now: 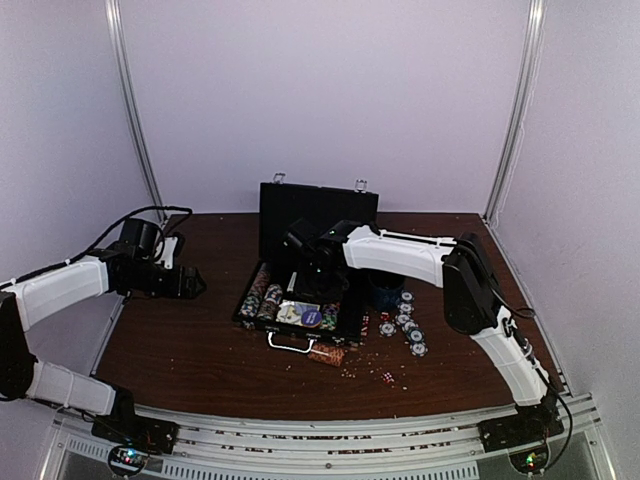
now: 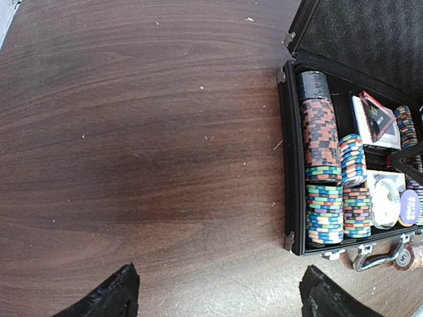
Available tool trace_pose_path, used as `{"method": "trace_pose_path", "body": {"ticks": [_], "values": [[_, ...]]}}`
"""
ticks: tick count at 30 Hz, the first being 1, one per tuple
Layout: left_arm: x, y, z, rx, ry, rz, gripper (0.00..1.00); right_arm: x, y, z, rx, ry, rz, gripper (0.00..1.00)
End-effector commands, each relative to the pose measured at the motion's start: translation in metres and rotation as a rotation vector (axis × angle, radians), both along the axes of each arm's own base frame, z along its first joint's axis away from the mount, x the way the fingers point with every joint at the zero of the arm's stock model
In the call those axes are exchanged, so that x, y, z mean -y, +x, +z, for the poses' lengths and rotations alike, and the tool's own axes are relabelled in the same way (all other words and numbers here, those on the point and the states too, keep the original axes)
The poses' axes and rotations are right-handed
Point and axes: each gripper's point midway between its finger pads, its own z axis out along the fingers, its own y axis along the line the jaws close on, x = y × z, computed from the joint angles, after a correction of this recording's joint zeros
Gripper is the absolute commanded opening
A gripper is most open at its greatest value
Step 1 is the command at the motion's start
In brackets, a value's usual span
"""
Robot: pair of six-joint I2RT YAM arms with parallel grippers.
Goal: Pack up texas hold em set
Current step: Place the dice in the slot.
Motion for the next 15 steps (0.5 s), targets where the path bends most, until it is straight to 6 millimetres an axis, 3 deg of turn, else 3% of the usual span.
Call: {"method": "trace_pose_path", "body": {"ticks": [1,13,15], "values": [[-0.002,0.012,0.012,0.047,0.001,0.009,0.87,0.017,0.002,-0.009,-0.018,-0.068,-0.043,0.00],[-0.001,0.012,0.011,0.044,-0.003,0.003,0.87,0.026,-0.001,-0.022,-0.031,-0.120,-0.048,0.00],[-0.001,0.012,0.011,0.043,-0.002,0.002,0.87,0.026,0.000,-0.022,-0.032,-0.119,-0.049,0.04]]}}
